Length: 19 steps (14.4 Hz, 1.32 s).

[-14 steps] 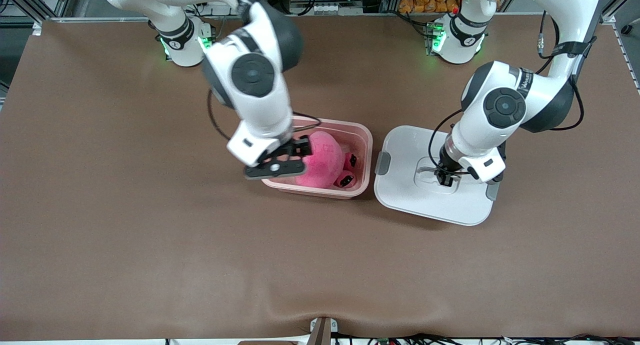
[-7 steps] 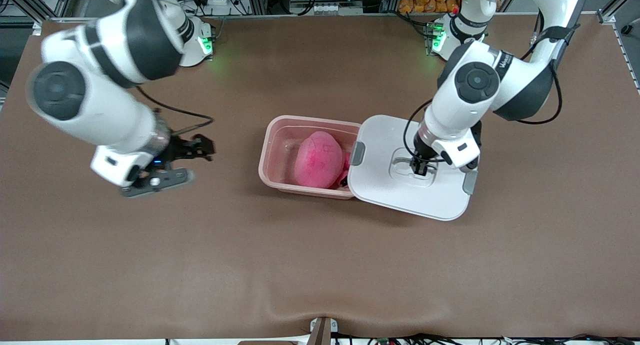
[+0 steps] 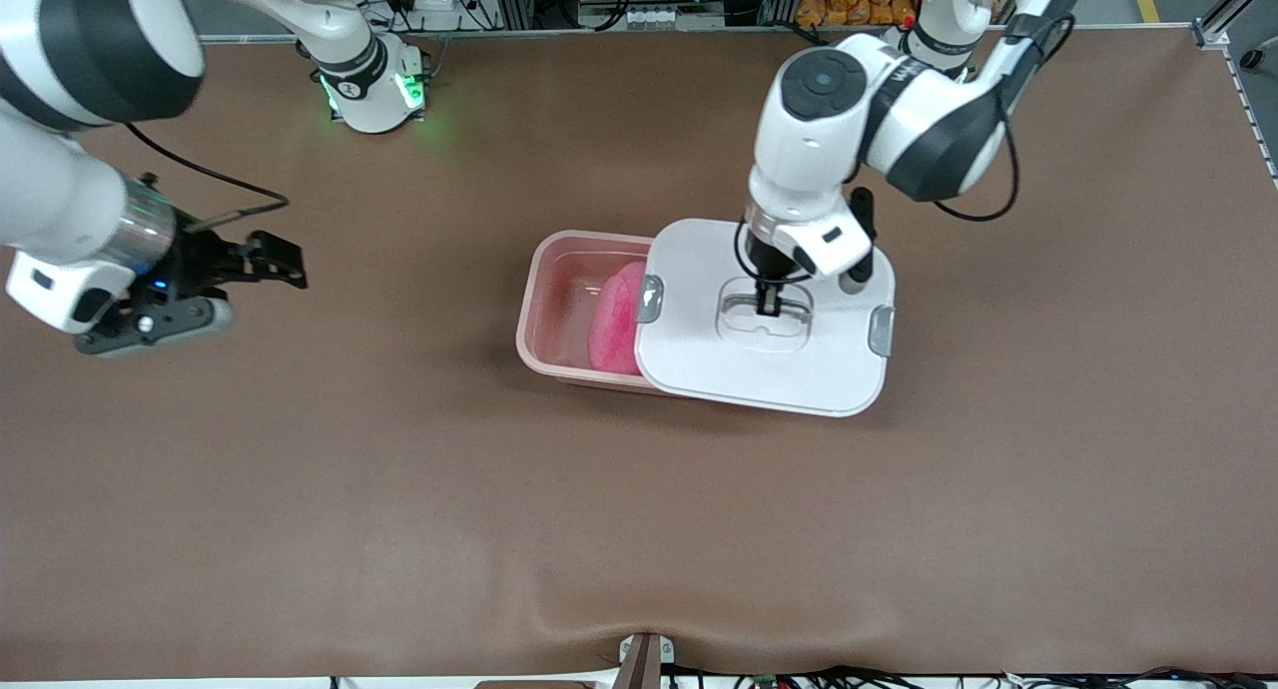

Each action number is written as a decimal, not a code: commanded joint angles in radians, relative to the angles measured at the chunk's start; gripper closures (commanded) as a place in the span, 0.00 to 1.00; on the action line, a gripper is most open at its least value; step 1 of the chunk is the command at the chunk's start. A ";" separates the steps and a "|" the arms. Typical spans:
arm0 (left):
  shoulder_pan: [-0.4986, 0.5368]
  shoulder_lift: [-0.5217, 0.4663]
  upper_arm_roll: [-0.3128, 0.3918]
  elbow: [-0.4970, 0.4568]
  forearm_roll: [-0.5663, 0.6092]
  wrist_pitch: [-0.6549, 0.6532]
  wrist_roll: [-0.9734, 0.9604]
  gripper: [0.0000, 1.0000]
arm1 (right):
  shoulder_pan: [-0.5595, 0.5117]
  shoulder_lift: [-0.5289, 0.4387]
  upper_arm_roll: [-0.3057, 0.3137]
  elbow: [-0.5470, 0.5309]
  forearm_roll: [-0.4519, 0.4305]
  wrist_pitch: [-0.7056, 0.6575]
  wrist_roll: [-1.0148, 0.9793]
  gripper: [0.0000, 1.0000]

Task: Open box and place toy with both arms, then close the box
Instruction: 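Lower the lid onto the box with the left gripper while the right gripper withdraws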

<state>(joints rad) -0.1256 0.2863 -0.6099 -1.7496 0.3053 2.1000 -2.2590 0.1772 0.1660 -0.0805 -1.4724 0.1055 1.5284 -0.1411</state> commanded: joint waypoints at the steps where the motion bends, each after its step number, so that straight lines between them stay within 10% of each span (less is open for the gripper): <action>1: -0.038 0.010 0.001 0.015 0.044 0.046 -0.083 1.00 | -0.102 -0.052 0.022 -0.055 0.010 -0.005 -0.115 0.00; 19: -0.266 0.200 0.002 0.027 0.489 0.167 -0.574 1.00 | -0.216 -0.160 0.059 0.034 -0.086 -0.221 -0.002 0.00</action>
<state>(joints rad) -0.3791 0.4745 -0.6096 -1.7494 0.7555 2.2606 -2.7416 -0.0186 0.0164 -0.0419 -1.4369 0.0358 1.3229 -0.1622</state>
